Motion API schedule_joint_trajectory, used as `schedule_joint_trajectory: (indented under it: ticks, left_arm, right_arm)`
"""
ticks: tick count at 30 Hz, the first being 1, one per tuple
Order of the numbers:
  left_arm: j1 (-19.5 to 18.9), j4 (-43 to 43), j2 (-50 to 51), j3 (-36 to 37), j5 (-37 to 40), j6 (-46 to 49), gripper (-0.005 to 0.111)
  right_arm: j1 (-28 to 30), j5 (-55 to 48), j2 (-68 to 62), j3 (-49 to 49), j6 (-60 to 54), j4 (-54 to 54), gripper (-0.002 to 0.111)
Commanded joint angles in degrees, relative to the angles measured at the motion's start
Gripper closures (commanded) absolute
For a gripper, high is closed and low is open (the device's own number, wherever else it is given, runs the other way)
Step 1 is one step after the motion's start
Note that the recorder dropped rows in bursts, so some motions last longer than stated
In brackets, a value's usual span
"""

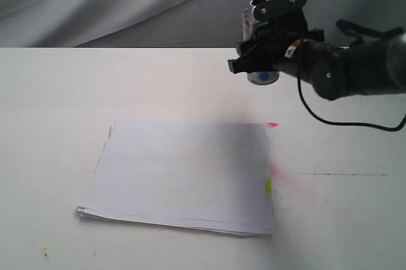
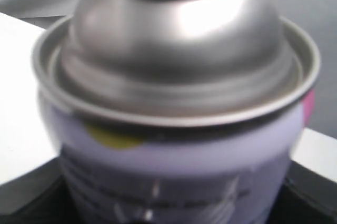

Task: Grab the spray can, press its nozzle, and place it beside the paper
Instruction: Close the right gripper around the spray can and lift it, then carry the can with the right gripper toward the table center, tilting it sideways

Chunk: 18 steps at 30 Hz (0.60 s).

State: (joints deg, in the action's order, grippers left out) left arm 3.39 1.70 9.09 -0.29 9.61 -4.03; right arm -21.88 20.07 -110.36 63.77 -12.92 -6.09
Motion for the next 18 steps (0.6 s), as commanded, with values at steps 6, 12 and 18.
schedule_joint_trajectory:
  ticks: [6, 12, 18]
  left_arm:
    - [0.14, 0.4, -0.11, 0.29, -0.31, -0.11, 0.107]
    - [0.14, 0.4, -0.11, 0.29, -0.31, -0.11, 0.107]
    - [0.14, 0.4, -0.11, 0.29, -0.31, 0.0, 0.107]
  right_arm:
    - [0.33, -21.81, 13.29, 0.29, -6.55, 5.41, 0.108]
    - [-3.79, -31.57, 18.13, 0.29, -6.33, 12.79, 0.108]
    - [-11.12, -34.07, 18.51, -0.56, -4.57, 20.68, 0.108]
